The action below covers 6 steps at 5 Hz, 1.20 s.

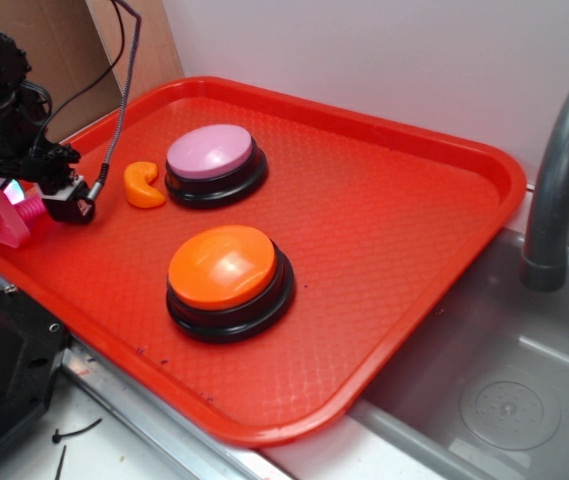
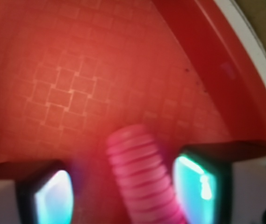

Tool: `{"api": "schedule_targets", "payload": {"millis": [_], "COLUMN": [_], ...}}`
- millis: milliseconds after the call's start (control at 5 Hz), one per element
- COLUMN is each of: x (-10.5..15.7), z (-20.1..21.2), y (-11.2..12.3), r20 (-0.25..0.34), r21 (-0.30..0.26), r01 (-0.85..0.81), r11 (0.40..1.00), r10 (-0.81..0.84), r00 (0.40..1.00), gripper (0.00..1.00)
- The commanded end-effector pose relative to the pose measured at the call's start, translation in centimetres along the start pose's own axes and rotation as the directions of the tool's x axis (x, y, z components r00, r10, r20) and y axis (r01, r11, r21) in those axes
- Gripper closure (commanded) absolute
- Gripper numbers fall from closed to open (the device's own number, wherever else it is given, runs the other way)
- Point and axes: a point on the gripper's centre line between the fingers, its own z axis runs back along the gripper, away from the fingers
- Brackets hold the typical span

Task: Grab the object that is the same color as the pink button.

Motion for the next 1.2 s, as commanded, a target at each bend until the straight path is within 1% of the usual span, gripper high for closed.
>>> {"api": "schedule_targets", "payload": {"millis": [0, 200, 400, 600, 800, 1000], "x": [-0.7, -0.4, 0.4, 1.1, 1.6, 1.1], "z": [0.1, 0.6, 2.0, 6.4, 11.2, 16.2], "y": [1.7, 1.9, 1.5, 0.0, -2.7, -5.7], "r20": [-0.018, -0.028, -0.038, -0.033, -0.015, 0.018], "r21": [-0.007, 0.022, -0.068, -0.078, -0.085, -0.167], "r01": [-0.027, -0.017, 0.047, 0.074, 0.130, 0.250], "r11": [1.000, 1.000, 0.997, 0.994, 0.988, 0.954], "r10": [0.027, 0.017, -0.050, -0.077, -0.132, -0.250], "r00": [0.999, 0.999, 0.998, 0.997, 0.991, 0.968], "gripper": [1.00, 1.00, 1.00, 1.00, 1.00, 1.00]}}
